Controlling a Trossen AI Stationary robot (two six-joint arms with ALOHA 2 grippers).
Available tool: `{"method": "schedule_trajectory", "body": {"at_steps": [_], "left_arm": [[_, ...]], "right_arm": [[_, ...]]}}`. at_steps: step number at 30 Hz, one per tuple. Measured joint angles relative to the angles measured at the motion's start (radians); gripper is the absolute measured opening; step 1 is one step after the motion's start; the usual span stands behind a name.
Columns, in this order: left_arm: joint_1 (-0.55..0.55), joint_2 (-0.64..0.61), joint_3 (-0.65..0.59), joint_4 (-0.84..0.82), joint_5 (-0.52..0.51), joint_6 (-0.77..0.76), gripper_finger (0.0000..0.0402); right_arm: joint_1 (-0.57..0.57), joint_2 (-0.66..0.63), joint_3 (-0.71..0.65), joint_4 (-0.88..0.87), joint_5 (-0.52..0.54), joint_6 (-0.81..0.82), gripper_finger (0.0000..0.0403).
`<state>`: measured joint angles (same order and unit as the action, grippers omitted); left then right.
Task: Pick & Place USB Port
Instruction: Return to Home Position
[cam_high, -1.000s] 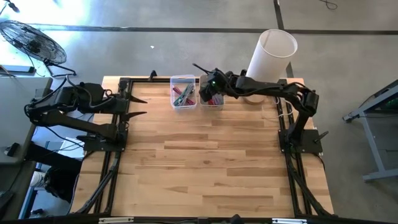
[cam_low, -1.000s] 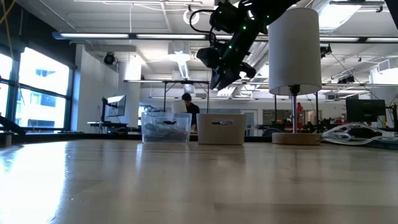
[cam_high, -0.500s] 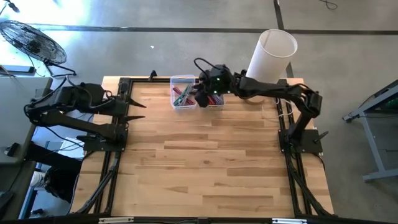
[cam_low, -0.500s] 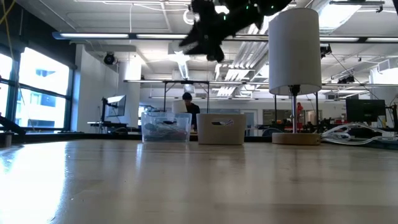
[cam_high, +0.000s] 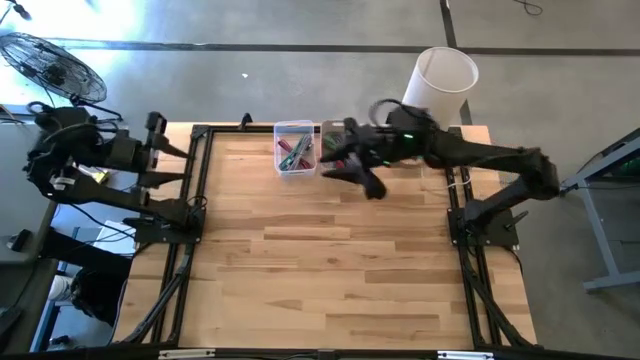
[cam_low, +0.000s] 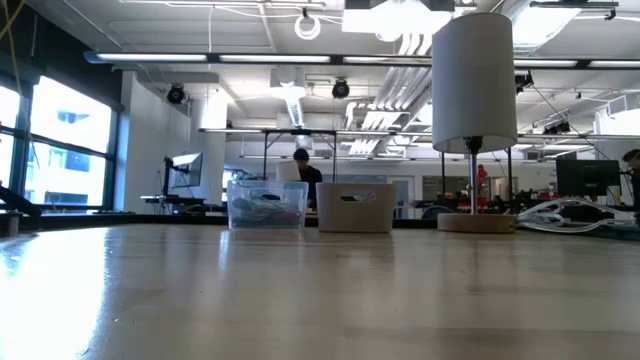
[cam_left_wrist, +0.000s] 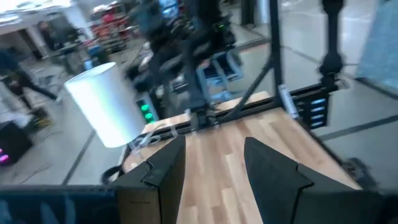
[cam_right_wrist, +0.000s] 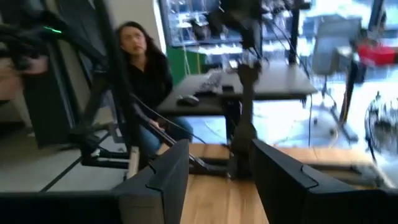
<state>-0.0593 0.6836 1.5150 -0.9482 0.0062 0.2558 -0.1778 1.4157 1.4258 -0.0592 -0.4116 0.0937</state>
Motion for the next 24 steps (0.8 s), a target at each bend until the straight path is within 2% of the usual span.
{"method": "schedule_trajectory", "body": {"at_steps": [4,6,9,11,12,15,16,20,24], "left_arm": [[0.0,0.002,0.0,0.001,-0.062,0.008,0.0157],[0.0,0.002,0.0,0.002,-0.109,0.044,0.0138],[0.0,-0.012,0.008,0.0,-0.169,0.092,0.0073],[0.0,-0.02,0.02,0.004,-0.178,0.107,0.0022],[0.0,-0.026,0.029,0.002,-0.182,0.107,0.0013],[0.0,-0.038,0.054,-0.006,-0.228,0.118,0.0008],[0.0,-0.044,0.065,-0.018,-0.239,0.122,0.0004],[0.0,-0.062,0.076,-0.047,-0.302,0.134,0.0002],[0.0,-0.087,0.076,-0.084,-0.298,0.14,0.0001]], "right_arm": [[0.071,-0.126,0.0,-0.095,0.079,-0.051,0.0161],[0.101,-0.191,0.0,-0.178,0.145,-0.071,0.0159],[0.14,-0.289,0.0,-0.337,0.259,-0.072,0.014],[0.164,-0.348,0.0,-0.433,0.318,-0.068,0.0112],[0.176,-0.375,0.0,-0.472,0.342,-0.068,0.0094],[0.22,-0.448,0.0,-0.56,0.395,-0.07,0.0025],[0.234,-0.47,0.0,-0.581,0.411,-0.074,0.0013],[0.286,-0.546,0.0,-0.669,0.434,-0.071,0.0006],[0.317,-0.609,0.0,-0.776,0.476,-0.069,0.0002]]}}
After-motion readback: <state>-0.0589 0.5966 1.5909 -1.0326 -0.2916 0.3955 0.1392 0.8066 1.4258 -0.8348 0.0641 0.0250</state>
